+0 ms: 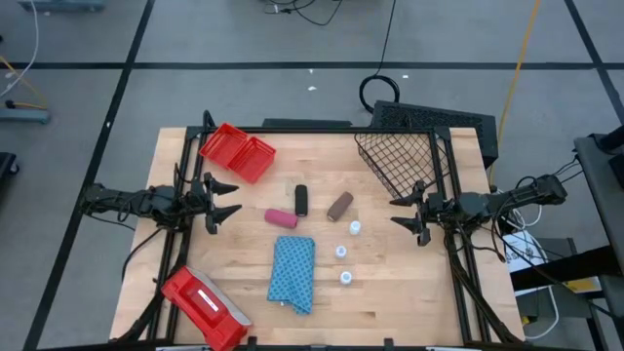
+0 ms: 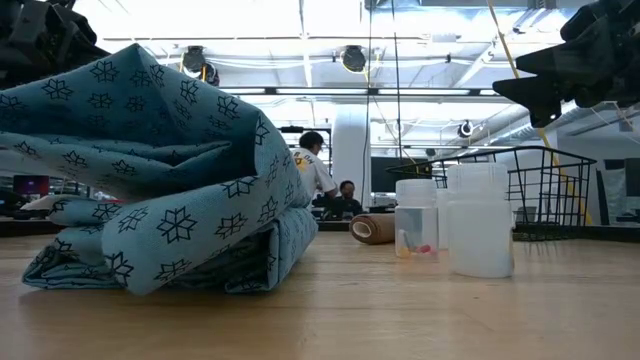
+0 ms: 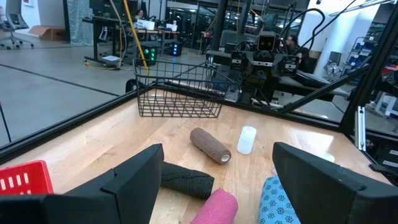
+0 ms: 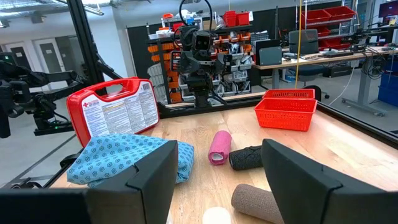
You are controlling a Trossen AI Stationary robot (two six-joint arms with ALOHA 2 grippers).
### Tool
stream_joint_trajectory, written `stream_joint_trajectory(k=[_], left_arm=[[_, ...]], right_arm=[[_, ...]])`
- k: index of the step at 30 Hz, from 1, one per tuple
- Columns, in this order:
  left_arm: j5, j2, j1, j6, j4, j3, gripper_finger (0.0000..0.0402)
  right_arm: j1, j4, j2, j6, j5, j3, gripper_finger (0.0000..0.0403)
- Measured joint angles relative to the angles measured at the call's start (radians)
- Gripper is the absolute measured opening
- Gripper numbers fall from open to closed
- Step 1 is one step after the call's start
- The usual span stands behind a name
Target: Pick & place medical supplies in basket/bin
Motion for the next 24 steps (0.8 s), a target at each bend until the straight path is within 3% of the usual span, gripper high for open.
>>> stream_joint_trajectory(k=[8,16,19,24], left_arm=[[-0.003,0.000,0.000,0.011,0.000,0.000,0.0310],[-0.020,0.000,0.000,0.167,0.004,0.000,0.0310],[0.050,0.000,-0.001,0.041,0.039,0.000,0.0310],[0.060,0.000,-0.001,-0.111,0.175,0.000,0.0310]], right_arm=[[0.000,0.000,0.000,0.000,0.000,0.000,0.0220],[0.000,0.000,0.000,0.000,0.000,0.000,0.0220],[0.000,0.000,0.000,0.000,0.000,0.000,0.0220],[0.000,0.000,0.000,0.000,0.000,0.000,0.0223]])
